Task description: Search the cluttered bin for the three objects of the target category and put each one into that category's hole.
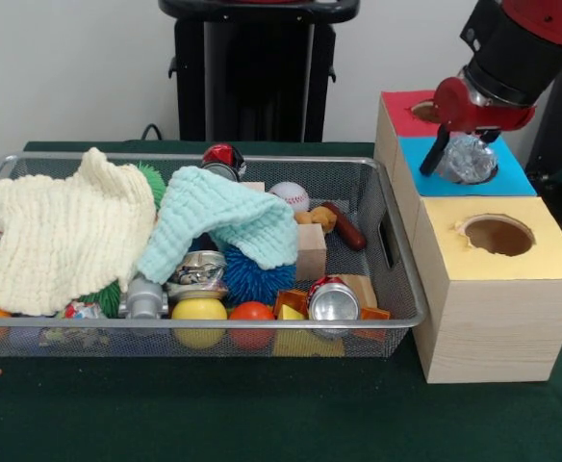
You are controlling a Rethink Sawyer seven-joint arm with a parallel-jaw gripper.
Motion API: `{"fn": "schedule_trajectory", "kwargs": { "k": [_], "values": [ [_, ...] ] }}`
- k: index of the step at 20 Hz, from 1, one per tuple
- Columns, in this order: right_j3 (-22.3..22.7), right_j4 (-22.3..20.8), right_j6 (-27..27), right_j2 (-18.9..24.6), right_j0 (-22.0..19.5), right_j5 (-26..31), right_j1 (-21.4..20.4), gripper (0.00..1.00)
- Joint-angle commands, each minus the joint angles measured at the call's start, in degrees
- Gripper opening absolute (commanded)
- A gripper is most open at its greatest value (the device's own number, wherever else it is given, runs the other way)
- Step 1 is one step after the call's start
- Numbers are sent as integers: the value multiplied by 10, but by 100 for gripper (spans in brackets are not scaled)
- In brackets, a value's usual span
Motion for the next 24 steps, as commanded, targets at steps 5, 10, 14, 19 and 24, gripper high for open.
{"fn": "schedule_trajectory", "kwargs": {
  "k": [5, 10, 14, 19, 24],
  "values": [
    [117, 25, -32, 92, -72, 113, -22, 100],
    [125, 24, -22, 108, -81, 115, -36, 100],
    [115, 23, -15, 121, -91, 106, -33, 100],
    [105, 25, -8, 139, -102, 78, -26, 100],
    [111, 3, -15, 136, -112, 69, -46, 100]
  ]
}}
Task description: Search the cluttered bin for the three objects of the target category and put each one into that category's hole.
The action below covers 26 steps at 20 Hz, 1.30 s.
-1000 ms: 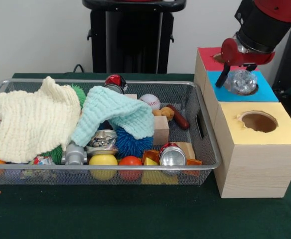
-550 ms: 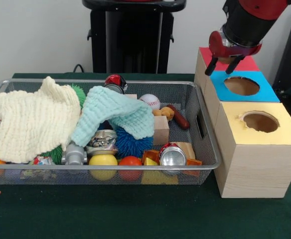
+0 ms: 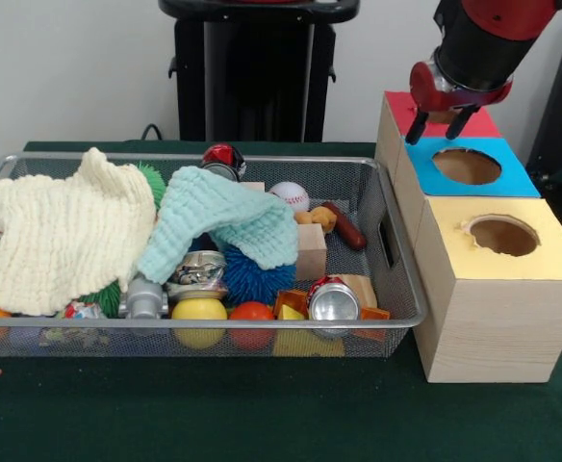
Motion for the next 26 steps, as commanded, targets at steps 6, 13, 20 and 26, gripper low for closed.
{"fn": "schedule_trajectory", "kwargs": {
  "k": [6, 13, 20, 26],
  "values": [
    [32, -101, -31, 1, -42, -49, -18, 100],
    [33, -142, -68, 16, -99, -63, -51, 100],
    [9, -179, -70, 42, -148, -102, -24, 100],
    [-15, -193, -115, 72, -203, -102, -21, 100]
  ]
}}
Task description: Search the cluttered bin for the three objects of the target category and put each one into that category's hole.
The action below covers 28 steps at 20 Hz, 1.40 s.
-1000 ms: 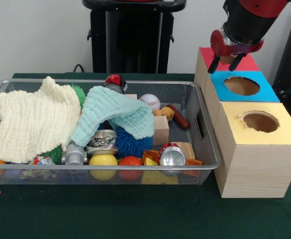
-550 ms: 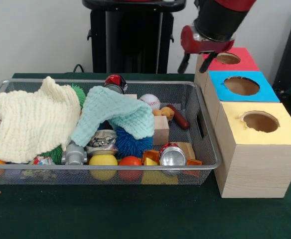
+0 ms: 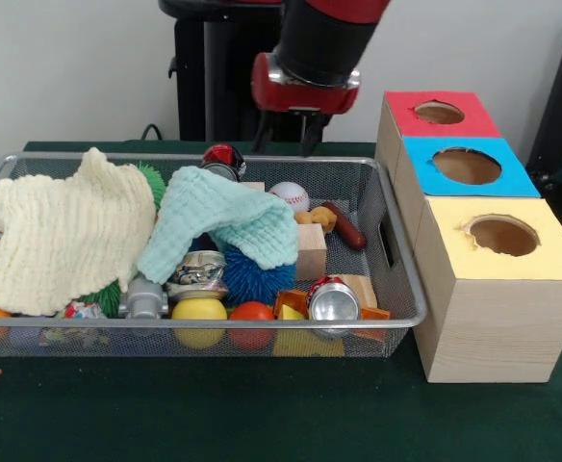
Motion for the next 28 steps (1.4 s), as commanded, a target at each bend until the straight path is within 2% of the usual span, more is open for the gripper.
{"fn": "schedule_trajectory", "kwargs": {
  "k": [1, 11, 19, 21, 28],
  "values": [
    [-22, -46, -124, 72, -65, -36, 20, 100],
    [-100, -78, -202, 142, -150, -12, 48, 100],
    [-147, -110, -293, 210, -213, 19, 71, 100],
    [-166, -129, -312, 211, -216, 38, 78, 100],
    [-252, -183, -362, 194, -209, 108, 140, 100]
  ]
}}
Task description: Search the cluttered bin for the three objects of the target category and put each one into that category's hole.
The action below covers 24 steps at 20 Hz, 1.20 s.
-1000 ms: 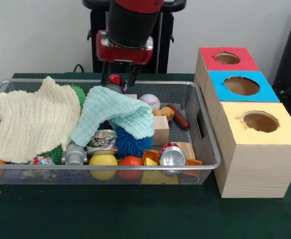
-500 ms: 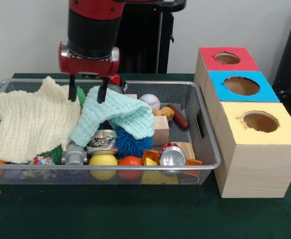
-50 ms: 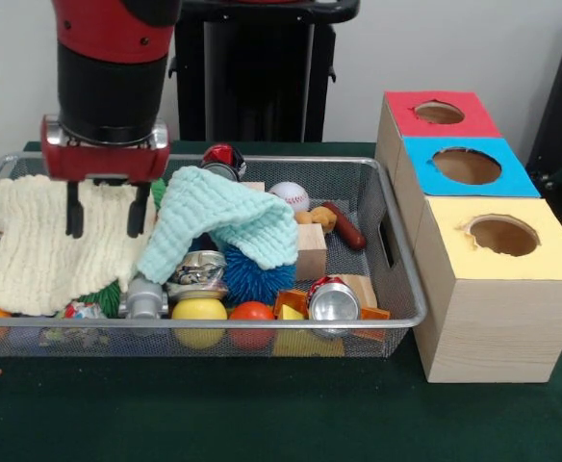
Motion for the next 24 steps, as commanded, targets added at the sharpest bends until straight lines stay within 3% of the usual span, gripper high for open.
{"fn": "schedule_trajectory", "kwargs": {
  "k": [1, 12, 24],
  "values": [
    [-93, -76, -246, 44, 0, 112, 82, 100],
    [-183, -130, -267, 15, 28, 183, 142, 100],
    [-203, -137, -267, 0, 52, 281, 152, 100]
  ]
}}
